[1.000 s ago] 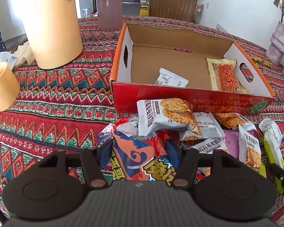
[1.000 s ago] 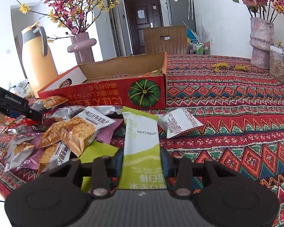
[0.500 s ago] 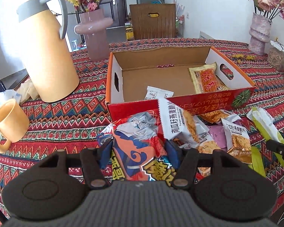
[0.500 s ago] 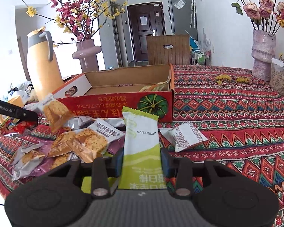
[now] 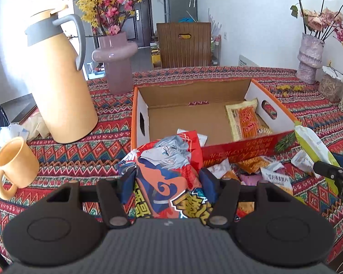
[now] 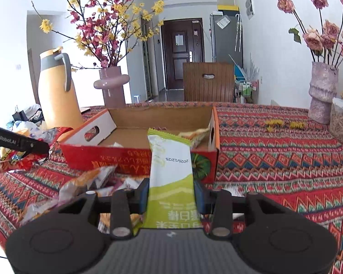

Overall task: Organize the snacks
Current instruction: 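Carry the chip bag and bar into the box and release both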

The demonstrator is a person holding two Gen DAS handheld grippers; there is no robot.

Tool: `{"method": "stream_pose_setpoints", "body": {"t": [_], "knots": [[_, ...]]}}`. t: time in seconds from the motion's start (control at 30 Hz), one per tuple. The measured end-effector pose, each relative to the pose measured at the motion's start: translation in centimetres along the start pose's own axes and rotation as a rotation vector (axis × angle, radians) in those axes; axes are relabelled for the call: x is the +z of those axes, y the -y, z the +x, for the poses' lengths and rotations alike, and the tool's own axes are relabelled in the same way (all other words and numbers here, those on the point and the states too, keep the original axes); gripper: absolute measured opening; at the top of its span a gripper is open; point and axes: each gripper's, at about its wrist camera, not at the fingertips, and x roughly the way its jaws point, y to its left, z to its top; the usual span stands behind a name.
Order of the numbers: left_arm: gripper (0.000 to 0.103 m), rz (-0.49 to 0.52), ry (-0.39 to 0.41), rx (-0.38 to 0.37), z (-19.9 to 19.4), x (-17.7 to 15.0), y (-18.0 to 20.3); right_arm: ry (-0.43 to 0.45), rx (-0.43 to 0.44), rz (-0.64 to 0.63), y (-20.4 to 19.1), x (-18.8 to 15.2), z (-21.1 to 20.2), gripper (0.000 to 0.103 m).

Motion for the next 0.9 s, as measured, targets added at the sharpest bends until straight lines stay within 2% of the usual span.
{"method": "stream_pose_setpoints", "body": {"t": [0.27, 0.47, 0.7, 0.83, 0.9], "knots": [[0.060, -0.014, 0.057, -0.011, 1.1, 2.9, 0.3, 0.048, -0.004, -0.019, -0.3, 4.1, 2.8, 0.039], [0.060, -0.032, 0.078, 0.004, 3.3, 5.3, 0.3, 0.050, -0.016, -0.003, 0.0, 6.9, 6.2, 0.039], [0.060, -0.036, 0.074, 0.035, 7.0, 7.8, 0.7, -0.003, -0.040, 0.012, 0.2, 8.9, 11.2, 0.039], [0.060, -0.027, 0.087, 0.068, 9.0, 8.3, 1.2, -0.061, -0.053, 0.017, 0.3, 9.1, 14.3, 0.039], [0.060, -0.021, 0.080, 0.061, 10.2, 8.3, 1.4, -0.095, -0.058, 0.018, 0.4, 8.8, 15.6, 0.039]]}}
